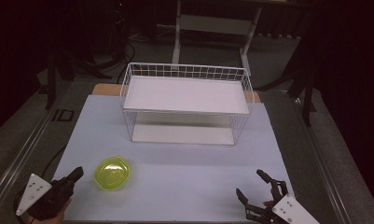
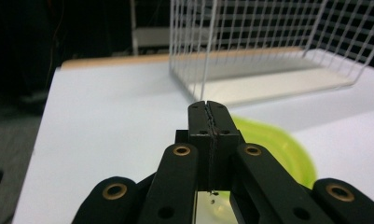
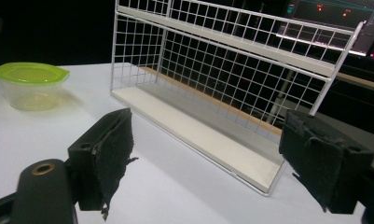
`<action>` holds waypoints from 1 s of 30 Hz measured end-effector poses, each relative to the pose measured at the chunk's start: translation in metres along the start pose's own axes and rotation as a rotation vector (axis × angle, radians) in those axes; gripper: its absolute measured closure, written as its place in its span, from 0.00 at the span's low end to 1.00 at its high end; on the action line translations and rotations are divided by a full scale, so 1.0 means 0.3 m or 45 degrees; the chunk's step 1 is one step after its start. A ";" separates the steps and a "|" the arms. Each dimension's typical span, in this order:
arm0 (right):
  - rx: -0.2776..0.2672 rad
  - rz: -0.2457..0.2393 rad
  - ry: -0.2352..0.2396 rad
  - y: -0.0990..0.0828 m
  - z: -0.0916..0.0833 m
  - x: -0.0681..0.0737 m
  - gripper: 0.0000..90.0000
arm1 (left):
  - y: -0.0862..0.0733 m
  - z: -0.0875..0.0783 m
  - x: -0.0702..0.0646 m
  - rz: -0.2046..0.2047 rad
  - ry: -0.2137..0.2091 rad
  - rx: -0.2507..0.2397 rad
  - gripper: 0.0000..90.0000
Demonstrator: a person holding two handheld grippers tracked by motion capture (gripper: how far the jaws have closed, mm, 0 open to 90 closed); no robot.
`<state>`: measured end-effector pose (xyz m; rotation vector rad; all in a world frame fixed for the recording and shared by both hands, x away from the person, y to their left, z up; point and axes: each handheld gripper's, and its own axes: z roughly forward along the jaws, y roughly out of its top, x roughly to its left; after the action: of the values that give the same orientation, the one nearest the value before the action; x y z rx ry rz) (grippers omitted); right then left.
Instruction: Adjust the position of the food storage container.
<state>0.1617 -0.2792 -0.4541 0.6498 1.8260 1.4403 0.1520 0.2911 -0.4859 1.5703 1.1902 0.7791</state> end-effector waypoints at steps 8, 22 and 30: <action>0.003 -0.001 0.020 -0.002 0.004 0.004 0.19 | -0.074 0.086 0.047 -0.016 0.059 0.217 1.00; 0.001 0.025 0.029 -0.007 0.003 0.001 0.19 | -0.119 0.178 0.036 -0.054 -0.084 0.424 1.00; -0.002 0.024 0.021 -0.006 -0.001 -0.001 0.19 | -0.112 0.189 -0.008 -0.021 -0.178 0.483 1.00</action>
<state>0.1618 -0.2802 -0.4557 0.6572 1.8357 1.4634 0.1912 0.2722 -0.5354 1.8864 1.2978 0.4389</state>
